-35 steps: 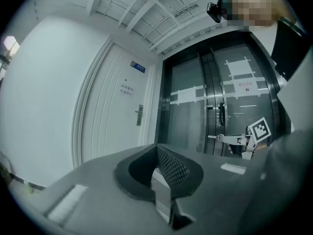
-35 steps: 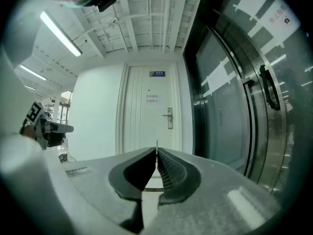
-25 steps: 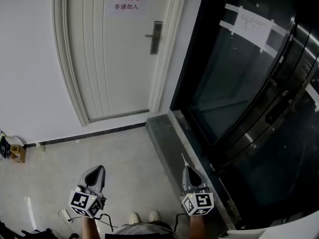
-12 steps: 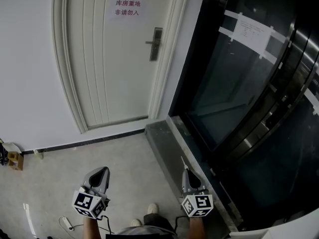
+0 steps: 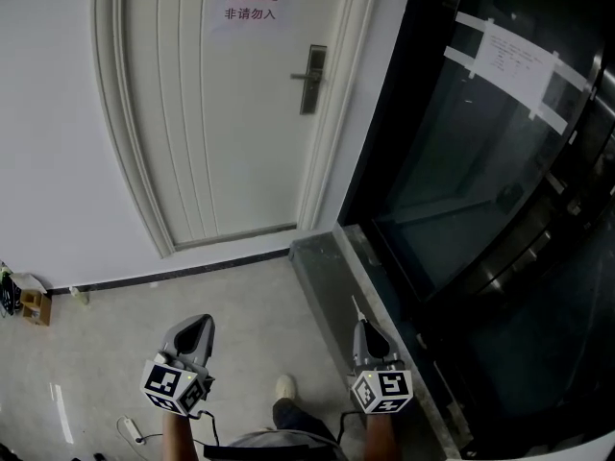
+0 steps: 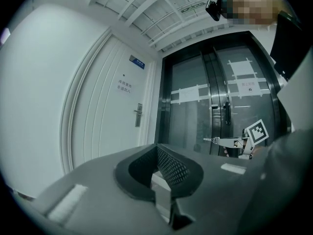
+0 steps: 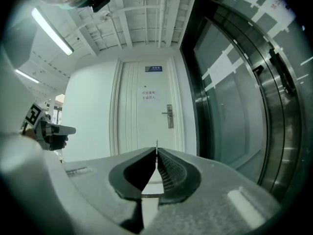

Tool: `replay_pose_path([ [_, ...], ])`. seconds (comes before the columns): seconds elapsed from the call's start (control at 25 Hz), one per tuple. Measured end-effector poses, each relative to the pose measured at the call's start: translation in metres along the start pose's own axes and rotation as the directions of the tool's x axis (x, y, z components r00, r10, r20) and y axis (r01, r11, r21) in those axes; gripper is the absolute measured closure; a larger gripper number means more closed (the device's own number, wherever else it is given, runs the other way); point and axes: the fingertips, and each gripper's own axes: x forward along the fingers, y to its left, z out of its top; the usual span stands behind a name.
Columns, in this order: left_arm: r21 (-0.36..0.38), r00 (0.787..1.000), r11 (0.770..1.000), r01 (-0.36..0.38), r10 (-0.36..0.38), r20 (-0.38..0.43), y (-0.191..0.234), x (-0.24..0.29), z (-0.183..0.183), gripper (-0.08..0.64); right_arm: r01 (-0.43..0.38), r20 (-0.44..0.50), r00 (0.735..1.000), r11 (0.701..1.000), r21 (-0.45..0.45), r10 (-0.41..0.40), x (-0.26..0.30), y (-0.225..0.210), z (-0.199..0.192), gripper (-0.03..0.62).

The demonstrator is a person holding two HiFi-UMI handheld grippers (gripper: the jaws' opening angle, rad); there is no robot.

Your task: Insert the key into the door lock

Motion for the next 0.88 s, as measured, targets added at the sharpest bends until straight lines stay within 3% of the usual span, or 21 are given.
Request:
replay_pose_path([
  [0.52,0.024,1.000,1.000,-0.016,0.016,-0.002,0.029,0.134,0.016,0.557,-0.030,-0.018,0.999,0.999,0.012,0.030,0.124,-0.066,0.010,0.581],
  [0.88,0.025,1.000,0.999,-0.023,0.023,-0.004,0.034,0.194,0.020,0.557,-0.067,-0.018,0.998,0.998,0.009,0.067,0.184,-0.095,0.013,0.581],
])
